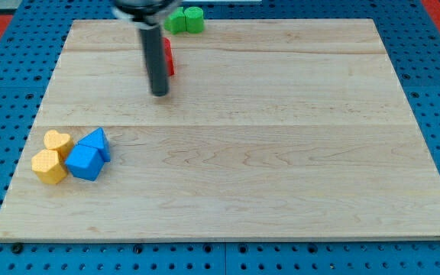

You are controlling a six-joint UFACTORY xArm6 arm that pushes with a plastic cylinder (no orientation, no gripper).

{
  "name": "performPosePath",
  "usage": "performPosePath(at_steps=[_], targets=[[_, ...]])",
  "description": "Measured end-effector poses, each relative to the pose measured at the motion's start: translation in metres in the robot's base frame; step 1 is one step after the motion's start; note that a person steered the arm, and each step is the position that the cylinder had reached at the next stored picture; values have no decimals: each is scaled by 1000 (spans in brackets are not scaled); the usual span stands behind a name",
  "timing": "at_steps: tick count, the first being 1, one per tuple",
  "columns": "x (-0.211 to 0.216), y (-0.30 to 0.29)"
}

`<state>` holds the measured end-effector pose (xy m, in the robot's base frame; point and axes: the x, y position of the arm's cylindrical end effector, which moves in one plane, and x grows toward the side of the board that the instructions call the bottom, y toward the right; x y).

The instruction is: Separate the yellow heart along with yellow hexagon from blue cube and blue triangle

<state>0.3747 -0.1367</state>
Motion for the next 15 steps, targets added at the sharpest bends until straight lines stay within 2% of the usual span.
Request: performPosePath(at_steps=[1, 2, 3, 4, 5, 6, 9, 10, 11, 12, 13, 15], targets=[[7, -168], [12, -168], [79, -168], [181, -168], [243, -164], [239, -149], [156, -136], [151, -137], [201, -141], [208, -113], [185, -92], [110, -112]])
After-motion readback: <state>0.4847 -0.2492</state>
